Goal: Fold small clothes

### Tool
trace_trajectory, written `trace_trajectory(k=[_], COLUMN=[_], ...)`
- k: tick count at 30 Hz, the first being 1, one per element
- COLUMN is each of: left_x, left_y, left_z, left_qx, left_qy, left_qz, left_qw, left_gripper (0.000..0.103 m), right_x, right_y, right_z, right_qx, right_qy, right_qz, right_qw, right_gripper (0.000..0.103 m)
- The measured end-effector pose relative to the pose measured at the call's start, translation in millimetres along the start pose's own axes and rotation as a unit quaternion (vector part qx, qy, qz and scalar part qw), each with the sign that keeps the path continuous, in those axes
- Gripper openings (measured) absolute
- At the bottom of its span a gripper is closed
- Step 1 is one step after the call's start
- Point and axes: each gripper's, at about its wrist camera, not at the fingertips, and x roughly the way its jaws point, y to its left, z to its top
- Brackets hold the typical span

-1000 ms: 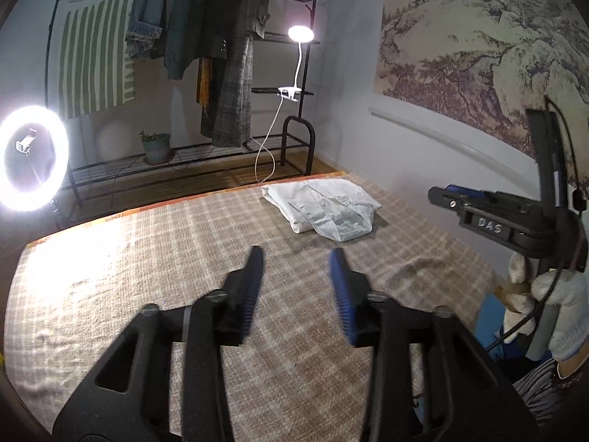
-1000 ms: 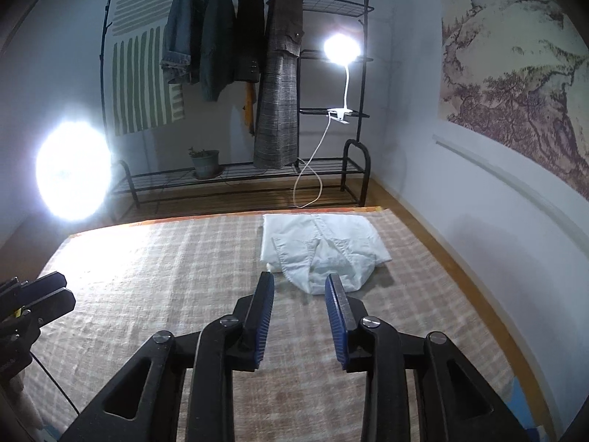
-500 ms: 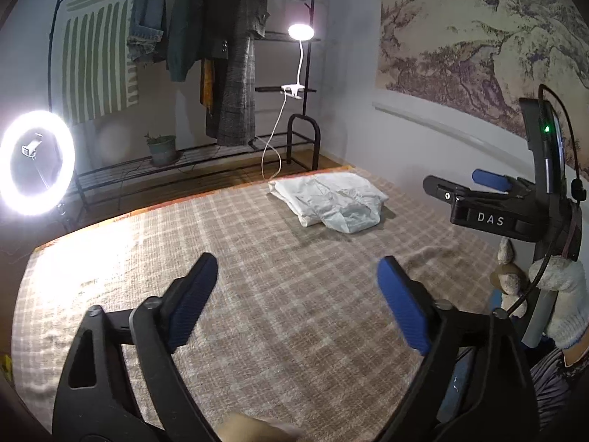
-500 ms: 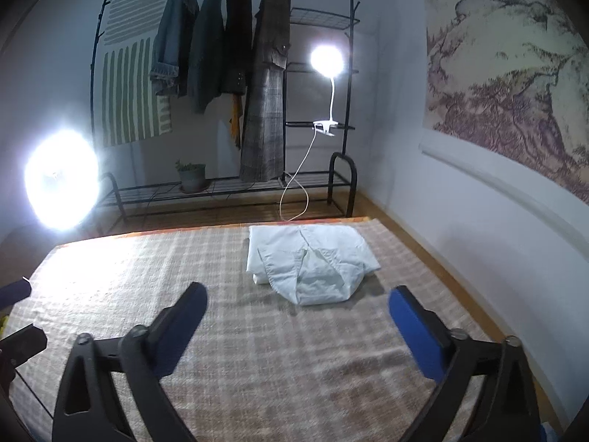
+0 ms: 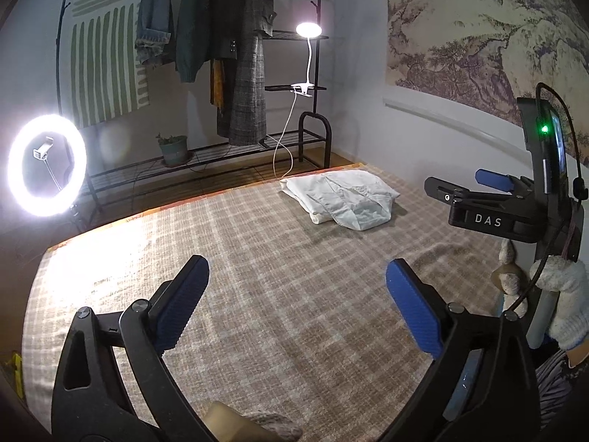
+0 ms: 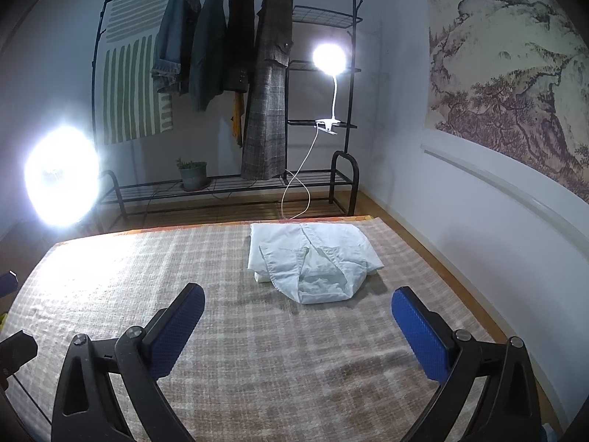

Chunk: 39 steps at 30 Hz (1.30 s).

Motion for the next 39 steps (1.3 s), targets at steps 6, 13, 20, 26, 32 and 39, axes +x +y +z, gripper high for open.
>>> trace_trajectory(k=[6,13,20,26,32,39], left_x=[-0.1,0.8,1.1,0.8,0.4,0.1], left_y=[-1.7,-1.8,-1.2,-1.9,-2.2,-1.8], left_z=[-0.4,-3.4,-4.1,-6.8,-6.7,-6.4], left_qx=[0.005,0.007,0.008,0.009,0.010,0.005], left_qy=[-0.001,0.002,0.001,0.001,0.000,0.001], left_qz=[0.004,0.004,0.005,0.007,0.005,0.009], left_qw=[1.0000,1.0000,1.0000,0.9999,0.9999,0.9999], left_gripper=[0.099,0.099,0.099,0.099,0.099,0.099], right_x=[3.8,7.7,10.8,12.3,12.3,12.5], right_y=[4.6,12.9,12.1,12.6,16.4,18.3], right_z=[-1.0,-2.1,-3.5,-4.9,-6.5,-7.7], right_qx=[-0.002,-0.012,-0.007,-0.004,-0.010,-0.010], right_qy=[0.002,0.006,0.011,0.016,0.017,0.017], right_qz=[0.004,0.010,0.016,0.020,0.023,0.024], right_qw=[1.000,1.000,1.000,1.000,1.000,1.000], right_gripper=[0.103,0.103,0.103,0.103,0.103,0.103])
